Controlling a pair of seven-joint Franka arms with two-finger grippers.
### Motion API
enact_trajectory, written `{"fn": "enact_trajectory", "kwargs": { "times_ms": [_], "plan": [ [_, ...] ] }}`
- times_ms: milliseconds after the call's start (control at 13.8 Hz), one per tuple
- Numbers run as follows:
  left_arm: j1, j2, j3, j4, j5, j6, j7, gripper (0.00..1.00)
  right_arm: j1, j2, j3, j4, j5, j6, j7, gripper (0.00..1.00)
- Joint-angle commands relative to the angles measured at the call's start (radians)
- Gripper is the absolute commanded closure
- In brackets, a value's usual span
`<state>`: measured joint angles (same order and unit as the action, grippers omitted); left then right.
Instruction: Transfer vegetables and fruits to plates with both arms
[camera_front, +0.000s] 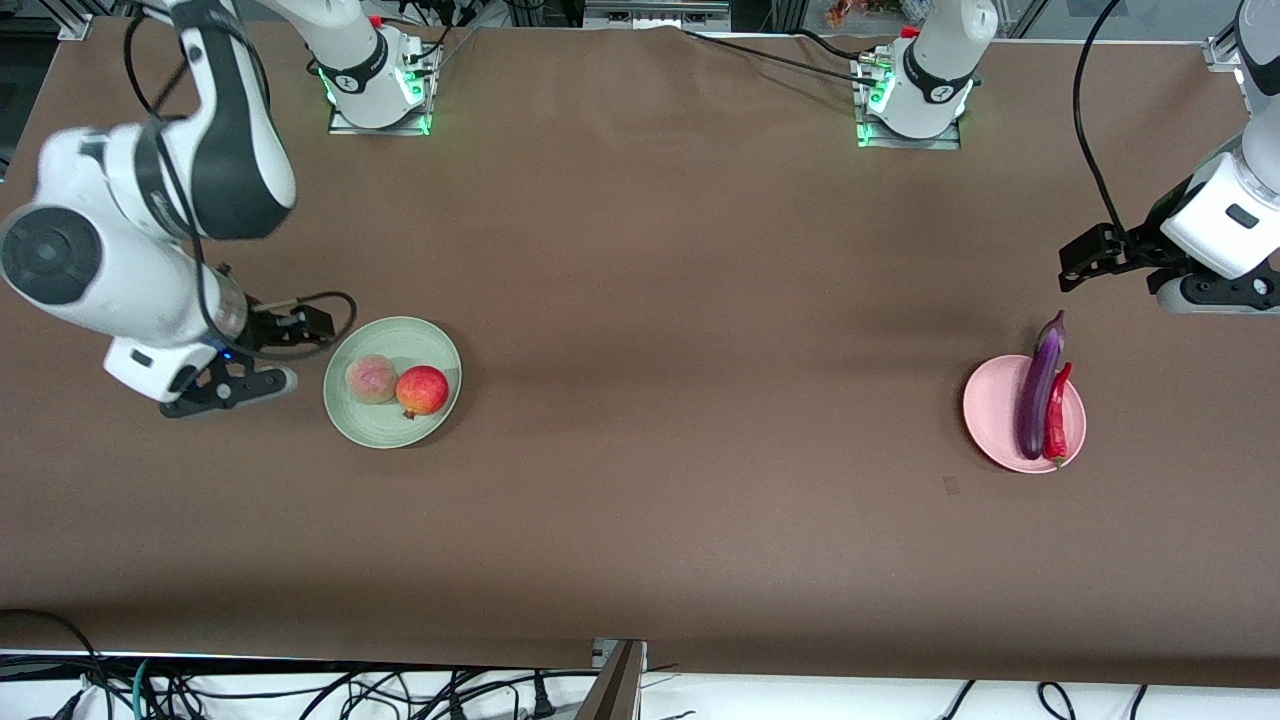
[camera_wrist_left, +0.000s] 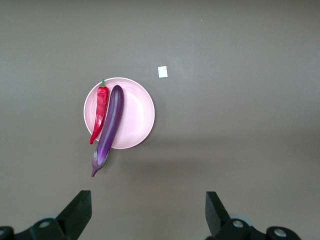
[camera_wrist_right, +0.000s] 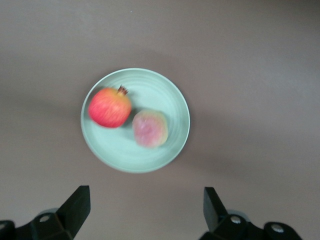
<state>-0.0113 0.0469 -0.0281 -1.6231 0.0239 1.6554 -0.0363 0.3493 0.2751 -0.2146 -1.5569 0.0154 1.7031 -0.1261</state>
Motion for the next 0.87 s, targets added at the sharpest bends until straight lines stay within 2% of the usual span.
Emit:
{"fn": "enact_trajectory", "kwargs": {
  "times_ms": [0,217,361,578,651,795],
  "plan": [
    [-0.002,-0.009,0.002,0.000,-0.025,-0.011,-0.001,0.00,0.002,-0.146,0.026,-0.018,0.014,-0.098,0.078,0.00],
    [-0.002,-0.007,0.002,0.000,-0.025,-0.011,-0.001,0.00,0.002,-0.235,0.037,-0.038,0.015,-0.163,0.102,0.00],
    [-0.002,-0.009,0.002,0.000,-0.024,-0.011,-0.001,0.00,0.002,-0.293,0.037,-0.107,0.015,-0.154,0.106,0.00],
    [-0.004,-0.009,0.000,0.000,-0.025,-0.014,-0.001,0.00,-0.003,-0.307,0.067,-0.164,0.014,-0.105,0.134,0.00],
    [-0.004,-0.009,0.002,0.000,-0.025,-0.014,-0.004,0.00,-0.013,-0.304,0.096,-0.160,0.014,-0.102,0.135,0.00],
    [-0.004,-0.009,0.002,0.000,-0.025,-0.014,-0.001,0.00,-0.109,-0.301,0.177,-0.150,0.011,-0.080,0.148,0.00]
  ]
}}
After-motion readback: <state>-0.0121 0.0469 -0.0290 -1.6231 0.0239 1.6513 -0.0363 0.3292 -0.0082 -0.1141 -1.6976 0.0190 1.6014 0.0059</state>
